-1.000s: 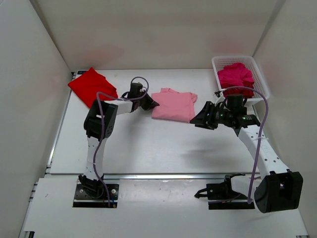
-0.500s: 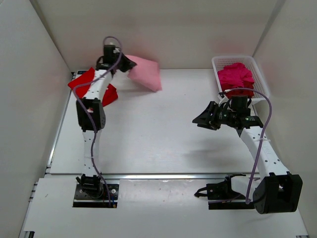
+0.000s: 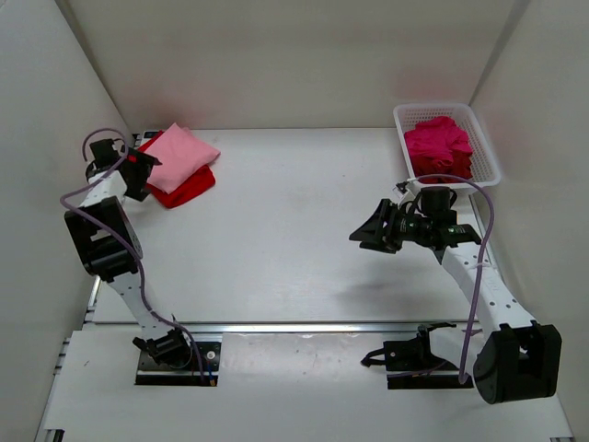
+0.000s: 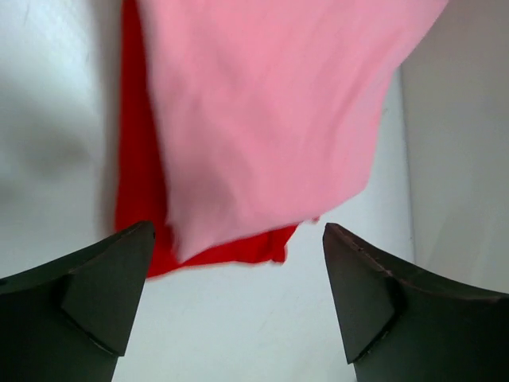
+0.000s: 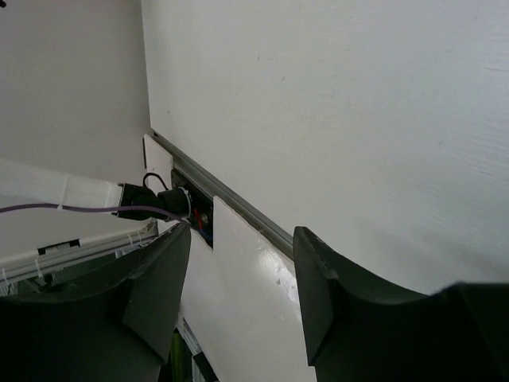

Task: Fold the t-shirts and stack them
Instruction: Place the square-folded T-shirt at the corner of the board, then pick up the crumpled T-shirt from the bin.

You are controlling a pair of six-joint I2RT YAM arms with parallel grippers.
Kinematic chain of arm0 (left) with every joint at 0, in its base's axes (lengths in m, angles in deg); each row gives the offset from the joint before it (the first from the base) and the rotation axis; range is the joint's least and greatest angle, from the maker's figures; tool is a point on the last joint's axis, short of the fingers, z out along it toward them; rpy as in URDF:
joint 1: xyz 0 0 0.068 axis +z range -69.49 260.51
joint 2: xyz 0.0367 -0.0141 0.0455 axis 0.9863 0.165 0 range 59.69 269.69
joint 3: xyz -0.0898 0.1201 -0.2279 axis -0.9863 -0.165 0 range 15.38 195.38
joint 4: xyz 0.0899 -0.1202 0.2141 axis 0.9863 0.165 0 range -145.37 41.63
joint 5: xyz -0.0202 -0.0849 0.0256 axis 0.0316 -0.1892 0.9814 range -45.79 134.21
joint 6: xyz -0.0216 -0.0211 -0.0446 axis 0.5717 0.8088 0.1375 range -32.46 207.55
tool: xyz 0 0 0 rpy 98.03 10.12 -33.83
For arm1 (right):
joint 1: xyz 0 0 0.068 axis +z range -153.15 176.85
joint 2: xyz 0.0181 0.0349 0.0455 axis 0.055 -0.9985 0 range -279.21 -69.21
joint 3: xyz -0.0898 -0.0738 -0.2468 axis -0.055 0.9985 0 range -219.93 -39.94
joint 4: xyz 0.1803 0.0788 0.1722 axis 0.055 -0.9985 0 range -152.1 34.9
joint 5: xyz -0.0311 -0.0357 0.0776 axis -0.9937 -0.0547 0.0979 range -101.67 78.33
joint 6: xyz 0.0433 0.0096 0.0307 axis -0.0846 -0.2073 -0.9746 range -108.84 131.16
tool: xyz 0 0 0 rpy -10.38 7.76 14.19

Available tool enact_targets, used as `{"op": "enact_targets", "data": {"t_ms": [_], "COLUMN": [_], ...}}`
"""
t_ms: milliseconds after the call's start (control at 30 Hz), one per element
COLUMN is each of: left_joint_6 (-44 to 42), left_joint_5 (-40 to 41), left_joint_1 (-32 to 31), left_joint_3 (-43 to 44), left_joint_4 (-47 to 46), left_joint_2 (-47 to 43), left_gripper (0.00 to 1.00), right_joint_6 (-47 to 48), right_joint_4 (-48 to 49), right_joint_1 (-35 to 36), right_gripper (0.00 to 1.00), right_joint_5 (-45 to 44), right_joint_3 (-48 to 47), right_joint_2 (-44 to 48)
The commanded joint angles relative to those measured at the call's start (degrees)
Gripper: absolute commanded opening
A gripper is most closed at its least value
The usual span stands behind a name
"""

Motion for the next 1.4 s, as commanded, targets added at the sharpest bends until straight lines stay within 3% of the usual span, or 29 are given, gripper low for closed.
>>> {"op": "enact_targets", "data": {"t_ms": [0, 200, 267, 300, 333, 400, 567, 700, 767, 900, 967, 1067, 1133, 1233, 1300, 1367], "left_joint_6": [1.0, 3.7, 3.3, 2.6, 1.9, -0.2, -10.2, -15.6, -16.5, -13.5, -10.8, -7.5, -7.1, -8.3, -7.9, -8.3], "left_joint_5": [1.8, 6.8, 6.6, 6.0, 6.2, 6.2, 12.0, 15.6, 13.6, 9.0, -0.2, -6.3, -6.2, -12.7, -18.2, -20.0], "left_joint_1": [-2.2, -3.2, -4.8, -6.6, -9.1, -13.7, -32.4, -42.2, -44.2, -50.7, -51.9, -54.4, -56.5, -55.5, -54.5, -54.4], "left_joint_3": [-5.4, -1.4, -0.4, 0.3, 1.0, 1.7, 2.9, 16.7, 17.4, 0.6, -9.2, -24.7, -29.1, -32.7, -37.1, -36.9], "left_joint_4": [-3.4, 4.9, 3.6, 3.5, 4.0, 3.5, 7.4, 26.8, 32.7, 28.8, 22.3, 14.2, 10.7, 1.3, -7.5, -8.9], "left_joint_2": [-9.5, -12.7, -13.8, -14.6, -15.0, -16.3, -18.6, -11.7, -11.3, -19.9, -24.2, -32.8, -36.3, -40.1, -42.9, -43.2], "left_gripper": [0.99, 0.98, 0.99, 0.98, 0.98, 0.99, 0.98, 0.98, 0.99, 0.99, 0.99, 0.99, 0.98, 0.98, 0.99, 0.99], "right_joint_6": [-0.2, 2.4, 4.0, 4.1, 5.2, 6.6, 8.2, 4.8, -0.5, -8.3, -9.6, -12.8, -13.5, -10.4, -10.4, -12.3], "right_joint_4": [2.3, -1.7, -3.7, -5.2, -6.1, -7.9, -8.6, -4.2, 0.6, 10.5, 11.2, 15.6, 19.2, 19.5, 18.9, 20.7], "right_joint_1": [0.4, 0.4, 1.9, 1.9, 2.3, 3.4, 8.1, 8.2, 7.5, 9.2, 9.2, 11.5, 14.0, 20.4, 20.4, 17.2], "right_gripper": [0.52, 0.65, 0.78, 0.80, 0.98, 0.99, 0.99, 0.99, 0.99, 0.99, 0.99, 0.99, 0.99, 0.99, 0.99, 1.00], "right_joint_5": [1.7, -2.3, -4.5, -6.0, -7.3, -9.5, -15.2, -12.4, -11.6, -14.6, -16.0, -18.8, -21.7, -27.1, -26.9, -22.0], "right_joint_3": [1.2, 2.7, 2.8, 2.8, 3.0, 1.9, -4.1, -4.0, -1.4, 7.6, 6.9, 8.7, 8.8, 4.5, 2.2, 3.3], "right_joint_2": [2.5, 3.8, 3.5, 3.0, 2.4, 1.1, -2.6, -3.3, -1.8, 4.0, 6.7, 10.0, 11.4, 9.9, 6.4, 5.1]}}
